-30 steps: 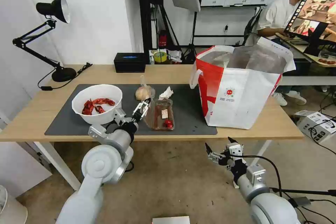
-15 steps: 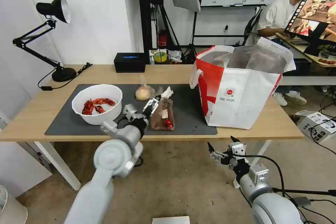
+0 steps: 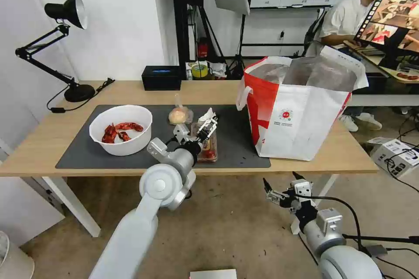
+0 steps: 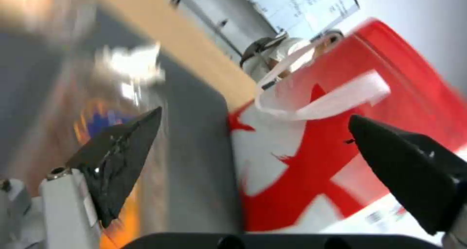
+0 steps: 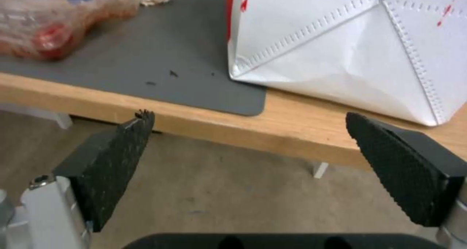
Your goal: Pick up the trash from the table and place it into the takeout bag.
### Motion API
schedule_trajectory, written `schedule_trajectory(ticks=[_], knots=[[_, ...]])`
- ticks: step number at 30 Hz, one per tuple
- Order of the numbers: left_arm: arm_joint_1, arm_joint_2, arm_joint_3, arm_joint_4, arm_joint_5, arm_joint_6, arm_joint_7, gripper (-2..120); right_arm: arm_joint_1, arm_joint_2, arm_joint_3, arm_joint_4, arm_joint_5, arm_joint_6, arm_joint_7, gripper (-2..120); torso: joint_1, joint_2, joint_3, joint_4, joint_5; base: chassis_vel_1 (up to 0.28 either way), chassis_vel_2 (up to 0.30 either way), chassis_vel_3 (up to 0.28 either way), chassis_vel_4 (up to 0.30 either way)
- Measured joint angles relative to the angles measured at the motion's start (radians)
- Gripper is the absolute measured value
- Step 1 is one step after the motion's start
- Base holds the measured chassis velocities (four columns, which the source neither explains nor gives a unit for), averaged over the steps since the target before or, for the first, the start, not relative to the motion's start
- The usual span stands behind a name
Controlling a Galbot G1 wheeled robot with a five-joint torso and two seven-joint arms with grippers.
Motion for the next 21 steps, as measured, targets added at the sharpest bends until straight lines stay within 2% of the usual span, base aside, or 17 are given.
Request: schedule_trajectory(ticks=[1, 2, 3, 4, 5, 6, 7, 8, 10, 11, 13, 14, 17, 18, 21], knots=[[-0.007, 0.049, 0.024, 0.007, 0.107, -0.005, 0.068, 100, 0.003, -0.006, 0.0, 0.001, 0.019, 0.007, -0.001, 100, 0.0, 0.0, 0.0, 0.0001, 0.0, 0.0, 0.0, 0.0, 0.0], [-0.012, 0.076, 0.039, 0.012, 0.171, -0.01, 0.109, 99, 0.007, -0.01, -0.001, 0.001, 0.033, 0.012, -0.002, 100, 0.0, 0.0, 0.0, 0.0003, -0.0001, 0.0, 0.0, 0.0, 0.0], [-0.012, 0.076, 0.039, 0.012, 0.171, -0.01, 0.109, 99, 0.007, -0.01, -0.001, 0.001, 0.033, 0.012, -0.002, 100, 0.0, 0.0, 0.0, 0.0003, -0.0001, 0.0, 0.0, 0.0, 0.0], [-0.023, 0.148, 0.068, 0.02, 0.291, -0.022, 0.197, 97, 0.02, -0.023, -0.002, 0.004, 0.079, 0.02, -0.004, 100, 0.0, 0.0, 0.0, 0.0, -0.0003, 0.0, 0.0, 0.0, 0.0], [-0.028, 0.213, 0.083, 0.026, 0.369, -0.032, 0.272, 96, 0.033, -0.035, -0.003, 0.006, 0.125, 0.024, -0.004, 100, 0.0, 0.0, 0.0, 0.0, -0.0001, 0.0, 0.0, 0.0, 0.0], [-0.029, 0.244, 0.088, 0.027, 0.403, -0.037, 0.311, 95, 0.043, -0.043, -0.003, 0.008, 0.159, 0.028, -0.004, 100, 0.0, 0.0, 0.0, 0.0003, 0.0, 0.0, 0.0, 0.0, 0.0], [-0.029, 0.244, 0.088, 0.027, 0.403, -0.037, 0.311, 95, 0.043, -0.043, -0.003, 0.008, 0.159, 0.028, -0.004, 100, 0.0, 0.0, 0.0, 0.0003, 0.0, 0.0, 0.0, 0.0, 0.0], [-0.029, 0.301, 0.095, 0.029, 0.455, -0.046, 0.386, 91, 0.063, -0.059, -0.004, 0.008, 0.217, 0.037, -0.004, 100, 0.0, 0.0, 0.0, 0.0003, -0.0002, 0.0, 0.0, 0.0, 0.0], [-0.031, 0.381, 0.1, 0.03, 0.529, -0.061, 0.494, 85, 0.1, -0.086, -0.007, 0.008, 0.312, 0.05, -0.005, 100, 0.0, 0.0, 0.0, 0.0004, 0.0, 0.0, 0.0, 0.0, 0.0], [-0.031, 0.381, 0.1, 0.03, 0.529, -0.061, 0.494, 85, 0.1, -0.086, -0.007, 0.008, 0.312, 0.05, -0.005, 100, 0.0, 0.0, 0.0, 0.0004, 0.0, 0.0, 0.0, 0.0, 0.0], [-0.04, 0.427, 0.111, 0.045, 0.585, -0.08, 0.578, 75, 0.143, -0.113, -0.014, 0.001, 0.414, 0.06, -0.007, 100, 0.0, 0.0, 0.0, 0.0004, -0.0002, 0.0, 0.0, 0.0, 0.0], [-0.04, 0.427, 0.111, 0.045, 0.585, -0.08, 0.578, 75, 0.143, -0.113, -0.014, 0.001, 0.414, 0.06, -0.007, 100, 0.0, 0.0, 0.0, 0.0004, -0.0002, 0.0, 0.0, 0.0, 0.0], [-0.066, 0.454, 0.138, 0.077, 0.605, -0.108, 0.645, 60, 0.205, -0.146, -0.035, -0.018, 0.563, 0.079, -0.013, 100, 0.0, 0.0, 0.0, 0.0002, -0.0001, 0.0, 0.0, 0.0, 0.0], [-0.066, 0.454, 0.138, 0.077, 0.605, -0.108, 0.645, 60, 0.205, -0.146, -0.035, -0.018, 0.563, 0.079, -0.013, 100, 0.0, 0.0, 0.0, 0.0002, -0.0001, 0.0, 0.0, 0.0, 0.0], [-0.087, 0.467, 0.152, 0.11, 0.629, -0.136, 0.712, 45, 0.266, -0.167, -0.061, -0.038, 0.694, 0.084, -0.017, 100, 0.0, 0.0, 0.0, 0.0002, 0.0, 0.0, 0.0, 0.0, 0.0]])
